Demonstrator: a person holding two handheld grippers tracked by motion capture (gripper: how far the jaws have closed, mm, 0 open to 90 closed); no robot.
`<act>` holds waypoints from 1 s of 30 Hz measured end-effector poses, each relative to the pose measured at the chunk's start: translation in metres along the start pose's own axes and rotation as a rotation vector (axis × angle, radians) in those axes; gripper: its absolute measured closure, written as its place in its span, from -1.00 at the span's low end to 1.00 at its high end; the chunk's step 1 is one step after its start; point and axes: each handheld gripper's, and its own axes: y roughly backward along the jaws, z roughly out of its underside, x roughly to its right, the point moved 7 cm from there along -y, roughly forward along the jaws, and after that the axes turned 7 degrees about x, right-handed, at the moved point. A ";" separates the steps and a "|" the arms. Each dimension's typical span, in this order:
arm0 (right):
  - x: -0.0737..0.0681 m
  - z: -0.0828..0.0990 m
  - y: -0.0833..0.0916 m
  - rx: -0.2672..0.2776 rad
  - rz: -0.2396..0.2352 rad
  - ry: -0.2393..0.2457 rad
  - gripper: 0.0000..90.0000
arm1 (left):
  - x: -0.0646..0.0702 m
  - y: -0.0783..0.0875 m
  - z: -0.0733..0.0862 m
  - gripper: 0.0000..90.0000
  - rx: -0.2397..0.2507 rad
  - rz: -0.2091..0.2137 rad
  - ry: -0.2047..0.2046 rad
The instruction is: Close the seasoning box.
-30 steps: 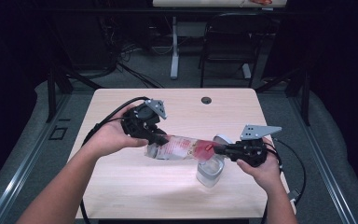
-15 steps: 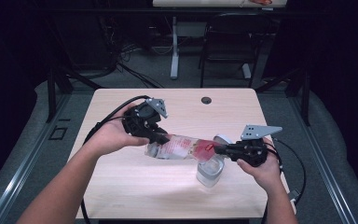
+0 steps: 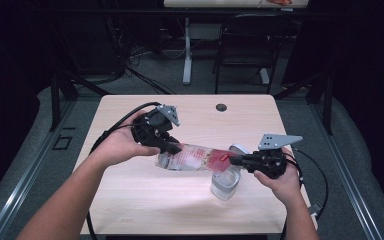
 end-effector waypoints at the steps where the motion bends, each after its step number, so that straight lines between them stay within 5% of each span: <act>1: 0.000 0.000 0.000 0.000 0.000 0.000 0.98 | 0.000 0.000 0.000 0.67 -0.001 0.000 0.001; 30: 0.002 0.002 0.000 -0.008 0.006 0.001 0.97 | 0.000 0.000 -0.005 0.68 -0.016 0.002 -0.001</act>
